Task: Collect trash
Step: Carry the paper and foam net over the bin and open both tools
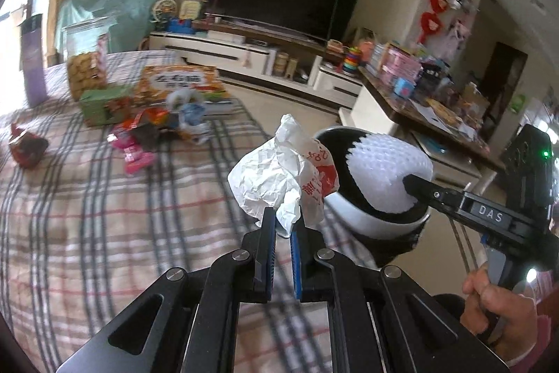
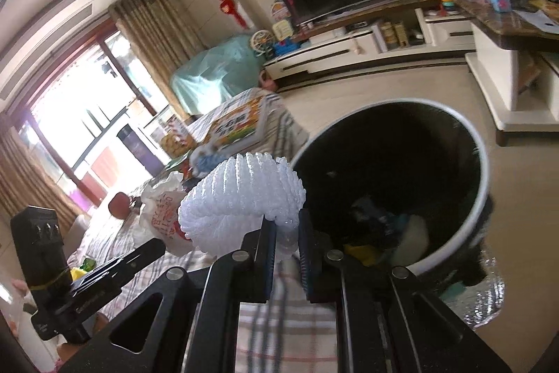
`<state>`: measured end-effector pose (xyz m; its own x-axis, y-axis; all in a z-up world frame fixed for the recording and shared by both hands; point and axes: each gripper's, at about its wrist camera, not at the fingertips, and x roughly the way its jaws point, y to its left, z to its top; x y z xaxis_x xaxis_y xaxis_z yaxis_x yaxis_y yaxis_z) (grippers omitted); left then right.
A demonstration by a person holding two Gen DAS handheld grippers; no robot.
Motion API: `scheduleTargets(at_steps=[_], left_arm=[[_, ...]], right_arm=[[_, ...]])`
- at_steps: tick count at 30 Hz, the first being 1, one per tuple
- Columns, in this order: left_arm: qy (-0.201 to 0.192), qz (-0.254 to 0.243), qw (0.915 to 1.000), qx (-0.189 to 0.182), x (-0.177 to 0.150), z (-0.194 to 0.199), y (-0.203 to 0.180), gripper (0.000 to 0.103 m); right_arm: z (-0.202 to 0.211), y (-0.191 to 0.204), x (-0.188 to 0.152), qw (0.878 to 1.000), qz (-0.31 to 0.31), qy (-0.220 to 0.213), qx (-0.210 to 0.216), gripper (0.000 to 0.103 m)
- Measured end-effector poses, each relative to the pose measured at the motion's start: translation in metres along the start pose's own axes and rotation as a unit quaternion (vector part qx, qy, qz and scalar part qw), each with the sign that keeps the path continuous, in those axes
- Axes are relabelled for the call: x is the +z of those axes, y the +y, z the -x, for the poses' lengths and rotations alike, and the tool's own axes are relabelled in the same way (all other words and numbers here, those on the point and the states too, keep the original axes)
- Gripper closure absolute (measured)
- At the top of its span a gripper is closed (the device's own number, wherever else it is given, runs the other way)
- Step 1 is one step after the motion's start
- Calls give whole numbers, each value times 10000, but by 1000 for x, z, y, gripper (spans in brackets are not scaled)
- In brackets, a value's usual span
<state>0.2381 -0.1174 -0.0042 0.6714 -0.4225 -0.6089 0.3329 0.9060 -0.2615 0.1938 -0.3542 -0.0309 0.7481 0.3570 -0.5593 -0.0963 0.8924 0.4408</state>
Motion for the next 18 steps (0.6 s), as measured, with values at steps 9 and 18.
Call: scheduleTargets(at_steps=[9,18], left_arm=[[113,-228,9996,-130,17,-30,-22,97],[183,-459,9986,-197,26,-55,-49,97]], right_arm=[[14,-29,12,9994,-67,-119,-312,91],[14,-46,21,9984,-30,-82,-553,91]])
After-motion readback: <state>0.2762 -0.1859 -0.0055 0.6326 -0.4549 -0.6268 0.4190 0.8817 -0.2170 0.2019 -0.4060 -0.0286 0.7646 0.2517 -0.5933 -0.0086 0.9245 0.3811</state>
